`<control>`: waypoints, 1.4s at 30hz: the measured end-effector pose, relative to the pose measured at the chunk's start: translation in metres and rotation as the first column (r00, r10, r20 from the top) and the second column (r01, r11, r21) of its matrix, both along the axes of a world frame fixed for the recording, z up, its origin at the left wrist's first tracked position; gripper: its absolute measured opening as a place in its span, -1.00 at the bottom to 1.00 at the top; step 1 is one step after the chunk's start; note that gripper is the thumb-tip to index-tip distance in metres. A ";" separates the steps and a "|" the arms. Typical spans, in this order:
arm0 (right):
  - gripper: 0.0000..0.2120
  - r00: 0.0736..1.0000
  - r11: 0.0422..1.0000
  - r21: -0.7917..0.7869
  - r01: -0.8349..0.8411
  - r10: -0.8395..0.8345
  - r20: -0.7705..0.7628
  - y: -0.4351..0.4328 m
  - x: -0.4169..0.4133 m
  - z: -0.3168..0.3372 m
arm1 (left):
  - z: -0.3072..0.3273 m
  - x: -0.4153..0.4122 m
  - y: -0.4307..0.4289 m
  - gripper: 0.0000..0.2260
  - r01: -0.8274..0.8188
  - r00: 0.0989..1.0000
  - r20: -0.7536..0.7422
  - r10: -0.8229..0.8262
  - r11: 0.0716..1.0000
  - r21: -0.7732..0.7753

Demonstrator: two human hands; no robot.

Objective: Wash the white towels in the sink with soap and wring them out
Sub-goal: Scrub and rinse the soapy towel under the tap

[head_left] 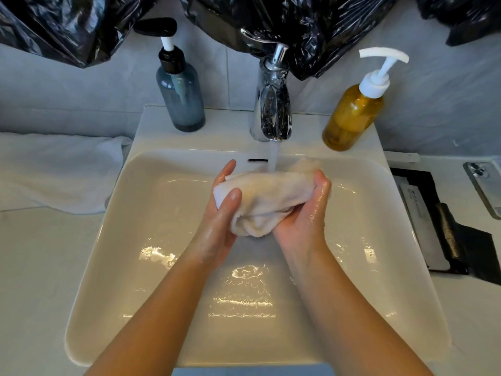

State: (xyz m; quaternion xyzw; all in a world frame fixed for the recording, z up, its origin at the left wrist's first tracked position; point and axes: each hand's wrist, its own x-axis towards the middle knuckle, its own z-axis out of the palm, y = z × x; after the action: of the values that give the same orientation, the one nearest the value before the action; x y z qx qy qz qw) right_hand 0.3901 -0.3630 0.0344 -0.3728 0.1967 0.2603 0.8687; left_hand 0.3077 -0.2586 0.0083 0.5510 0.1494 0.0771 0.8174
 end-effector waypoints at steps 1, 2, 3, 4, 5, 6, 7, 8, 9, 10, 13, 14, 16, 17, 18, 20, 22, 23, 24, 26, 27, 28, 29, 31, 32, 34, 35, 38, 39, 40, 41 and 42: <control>-0.59 1.000 1.000 0.010 0.014 -0.014 -0.006 0.001 -0.001 0.000 | 0.000 -0.001 -0.001 0.02 -0.004 1.000 0.016 0.004 1.000 -0.001; -0.60 0.999 0.999 0.019 0.031 -0.031 -0.014 0.002 -0.002 0.000 | -0.001 -0.002 -0.002 0.00 -0.004 0.999 0.033 0.004 1.000 0.015; -0.61 0.999 0.999 0.025 0.047 -0.047 -0.019 0.002 -0.002 0.000 | -0.003 -0.005 -0.003 -0.02 -0.006 0.999 0.048 0.003 0.998 0.063; -0.63 0.998 0.998 0.026 0.061 -0.060 -0.024 0.002 -0.001 0.000 | -0.005 -0.008 -0.003 -0.04 -0.002 0.998 0.061 -0.006 0.991 0.137; -0.66 0.997 0.997 0.034 0.073 -0.072 -0.028 0.002 0.000 0.001 | -0.006 -0.010 -0.003 -0.03 0.003 0.997 0.072 -0.018 0.977 0.212; -0.67 0.996 0.995 0.048 0.084 -0.083 -0.031 0.002 0.001 0.001 | -0.007 -0.011 -0.004 0.00 0.005 0.995 0.090 -0.031 0.962 0.273; -0.67 0.995 0.994 0.055 0.096 -0.094 -0.034 0.002 0.003 0.001 | -0.006 -0.010 -0.005 0.02 -0.002 0.994 0.109 -0.034 0.948 0.318; -0.67 0.995 0.994 0.059 0.096 -0.095 -0.029 0.002 0.004 0.001 | -0.004 -0.007 -0.006 0.01 -0.021 0.991 0.131 -0.026 0.938 0.346; -0.67 0.996 0.993 0.067 0.094 -0.093 -0.014 0.002 0.004 -0.001 | -0.005 -0.003 -0.008 -0.05 -0.062 0.990 0.141 0.012 0.932 0.356; -0.68 0.996 0.993 0.076 0.092 -0.093 0.007 0.002 0.003 -0.002 | -0.004 0.002 -0.010 -0.14 -0.114 0.989 0.127 0.076 0.939 0.324; -0.71 0.992 0.990 0.119 0.082 -0.093 0.088 -0.001 0.002 -0.008 | 0.010 0.016 -0.019 -0.26 -0.228 0.964 -0.165 0.210 0.969 -0.098; -0.69 0.991 0.991 0.119 0.065 -0.079 0.112 -0.003 0.002 -0.009 | 0.013 0.020 -0.020 -0.26 -0.212 0.958 -0.242 0.154 0.949 -0.233; -0.65 0.986 0.996 0.087 0.021 -0.034 0.161 -0.007 0.003 -0.012 | 0.018 0.027 -0.021 -0.28 -0.175 0.953 -0.300 0.055 0.903 -0.391; -0.63 0.983 0.998 0.067 0.005 -0.017 0.184 -0.009 0.004 -0.013 | 0.018 0.029 -0.021 -0.29 -0.173 0.956 -0.291 0.040 0.877 -0.447; -0.62 0.979 0.999 0.044 -0.010 0.000 0.206 -0.010 0.005 -0.014 | 0.019 0.029 -0.021 -0.31 -0.176 0.959 -0.280 0.035 0.849 -0.497; -0.64 0.967 0.998 -0.001 -0.055 0.054 0.250 -0.014 0.007 -0.015 | 0.019 0.029 -0.020 -0.32 -0.166 0.965 -0.263 0.017 0.814 -0.556; -0.64 0.949 0.991 -0.032 -0.126 0.130 0.287 -0.018 0.010 -0.014 | 0.018 0.026 -0.015 -0.37 -0.133 0.973 -0.233 -0.009 0.799 -0.586; -0.62 0.941 0.988 -0.041 -0.151 0.156 0.299 -0.020 0.012 -0.013 | 0.017 0.025 -0.013 -0.40 -0.124 0.974 -0.225 -0.013 0.804 -0.582; -0.61 0.937 0.986 -0.040 -0.165 0.169 0.307 -0.021 0.014 -0.013 | 0.016 0.023 -0.011 -0.43 -0.119 0.975 -0.221 -0.012 0.813 -0.570; -0.62 0.938 0.983 0.004 -0.184 0.174 0.299 -0.024 0.018 -0.013 | 0.015 0.021 -0.010 -0.52 -0.141 0.974 -0.223 0.029 0.851 -0.506; -0.63 0.943 0.980 0.032 -0.197 0.181 0.279 -0.025 0.020 -0.012 | 0.016 0.020 -0.011 -0.56 -0.168 0.973 -0.218 0.074 0.878 -0.448; -0.64 0.948 0.973 0.069 -0.219 0.195 0.250 -0.026 0.020 -0.012 | 0.018 0.020 -0.012 -0.59 -0.210 0.968 -0.207 0.139 0.902 -0.377; -0.63 0.957 0.967 0.106 -0.231 0.206 0.205 -0.027 0.021 -0.013 | 0.018 0.019 -0.011 -0.58 -0.270 0.958 -0.177 0.226 0.919 -0.287; -0.46 0.975 0.961 0.169 -0.221 0.213 0.064 -0.029 0.020 -0.015 | 0.015 0.015 -0.006 -0.54 -0.354 0.934 -0.036 0.355 0.935 0.017; -0.33 0.971 0.953 0.188 -0.238 0.240 0.008 -0.028 0.020 -0.015 | 0.015 0.012 -0.004 -0.56 -0.363 0.931 0.057 0.359 0.911 0.197; -0.11 0.939 0.920 0.214 -0.330 0.342 -0.025 -0.025 0.017 -0.013 | 0.016 0.005 -0.002 -0.61 -0.297 0.954 0.159 0.253 0.858 0.419; -0.06 0.932 0.914 0.203 -0.351 0.363 -0.021 -0.024 0.015 -0.015 | 0.018 0.002 -0.003 -0.62 -0.247 0.968 0.159 0.195 0.857 0.453; -0.12 0.954 0.944 0.141 -0.299 0.301 0.013 -0.024 0.013 -0.021 | 0.021 0.002 -0.002 -0.49 -0.104 0.994 0.060 0.087 0.908 0.406; -0.13 0.958 0.949 0.129 -0.288 0.286 0.031 -0.024 0.013 -0.024 | 0.020 0.003 -0.001 -0.44 -0.073 0.997 0.013 0.073 0.928 0.366; -0.15 0.958 0.952 0.108 -0.286 0.285 0.031 -0.025 0.012 -0.024 | 0.018 0.004 0.000 -0.43 -0.057 0.997 -0.020 0.068 0.940 0.337; -0.20 0.960 0.957 0.072 -0.280 0.279 0.031 -0.025 0.014 -0.026 | 0.016 0.005 0.001 -0.45 -0.057 0.997 -0.035 0.072 0.947 0.317; -0.27 0.960 0.959 0.048 -0.280 0.277 0.044 -0.026 0.016 -0.026 | 0.015 0.005 0.002 -0.47 -0.057 0.996 -0.046 0.073 0.954 0.296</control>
State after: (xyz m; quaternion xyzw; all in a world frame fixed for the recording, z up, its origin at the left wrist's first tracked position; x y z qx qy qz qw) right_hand 0.4060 -0.3891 0.0080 -0.3779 0.1190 0.3782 0.8367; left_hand 0.3123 -0.2568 0.0236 0.6632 0.1774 0.1098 0.7188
